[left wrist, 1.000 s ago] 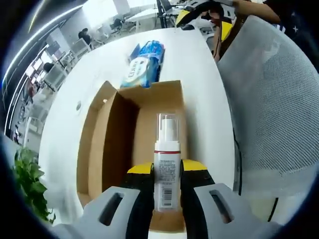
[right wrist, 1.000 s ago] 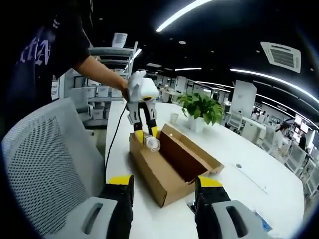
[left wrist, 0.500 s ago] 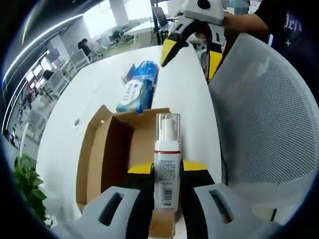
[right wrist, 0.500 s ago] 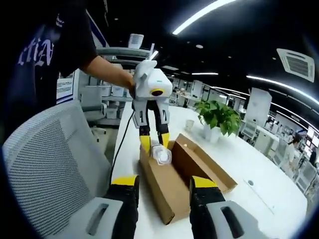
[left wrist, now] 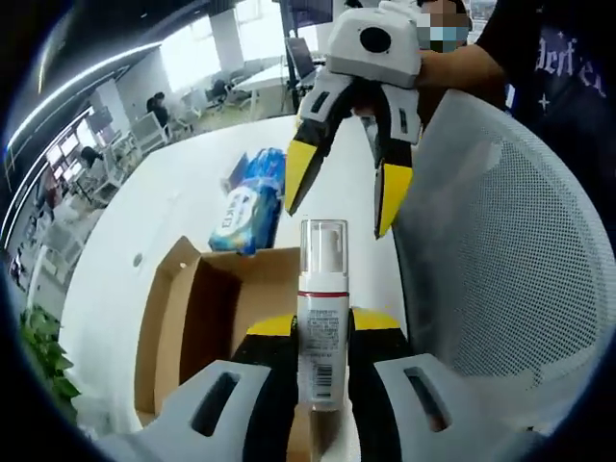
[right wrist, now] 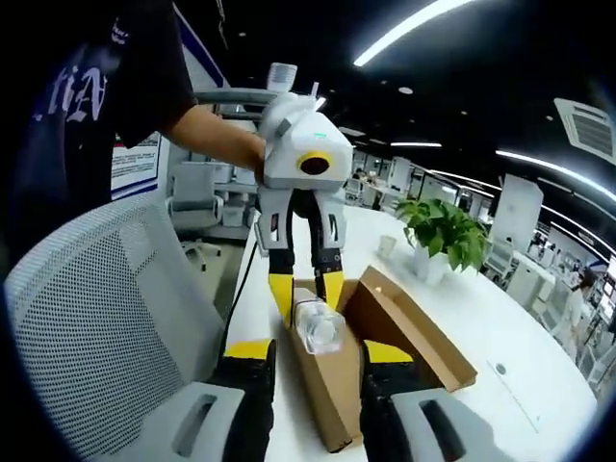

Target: Operate the shoe box by opening the lid, removing the specified soft item, and placing it in the target area until the item is outside and the box remains undamaged.

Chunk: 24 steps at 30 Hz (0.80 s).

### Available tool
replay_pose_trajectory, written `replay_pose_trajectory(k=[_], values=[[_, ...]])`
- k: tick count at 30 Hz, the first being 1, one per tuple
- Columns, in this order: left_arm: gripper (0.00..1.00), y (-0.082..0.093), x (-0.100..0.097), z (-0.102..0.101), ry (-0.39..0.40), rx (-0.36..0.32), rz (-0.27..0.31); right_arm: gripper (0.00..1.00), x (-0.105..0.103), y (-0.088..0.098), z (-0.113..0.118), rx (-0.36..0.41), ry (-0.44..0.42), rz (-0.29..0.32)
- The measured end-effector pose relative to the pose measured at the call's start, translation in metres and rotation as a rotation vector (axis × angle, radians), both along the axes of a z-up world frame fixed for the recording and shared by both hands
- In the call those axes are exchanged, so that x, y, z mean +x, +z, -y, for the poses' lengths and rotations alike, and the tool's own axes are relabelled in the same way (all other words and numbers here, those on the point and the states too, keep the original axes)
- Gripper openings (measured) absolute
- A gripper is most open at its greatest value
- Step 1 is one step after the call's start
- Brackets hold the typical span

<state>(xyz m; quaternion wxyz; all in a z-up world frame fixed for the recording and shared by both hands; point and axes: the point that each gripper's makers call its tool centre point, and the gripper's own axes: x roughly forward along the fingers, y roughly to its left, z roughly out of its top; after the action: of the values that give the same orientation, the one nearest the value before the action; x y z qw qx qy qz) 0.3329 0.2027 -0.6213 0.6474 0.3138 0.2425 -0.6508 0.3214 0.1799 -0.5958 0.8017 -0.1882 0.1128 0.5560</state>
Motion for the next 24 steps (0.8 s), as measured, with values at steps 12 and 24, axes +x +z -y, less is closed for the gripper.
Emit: replay_pose_trajectory(k=[12,24], values=[[0.17,0.005,-0.014,0.015,-0.069,-0.035,0.001,0.18,-0.007,0.002,-0.008,0.007,0.015,-0.003],[0.18,-0.002,-0.017,0.023,-0.146,-0.017,0.046,0.15,-0.013,-0.005,-0.003,-0.062,-0.002,0.006]])
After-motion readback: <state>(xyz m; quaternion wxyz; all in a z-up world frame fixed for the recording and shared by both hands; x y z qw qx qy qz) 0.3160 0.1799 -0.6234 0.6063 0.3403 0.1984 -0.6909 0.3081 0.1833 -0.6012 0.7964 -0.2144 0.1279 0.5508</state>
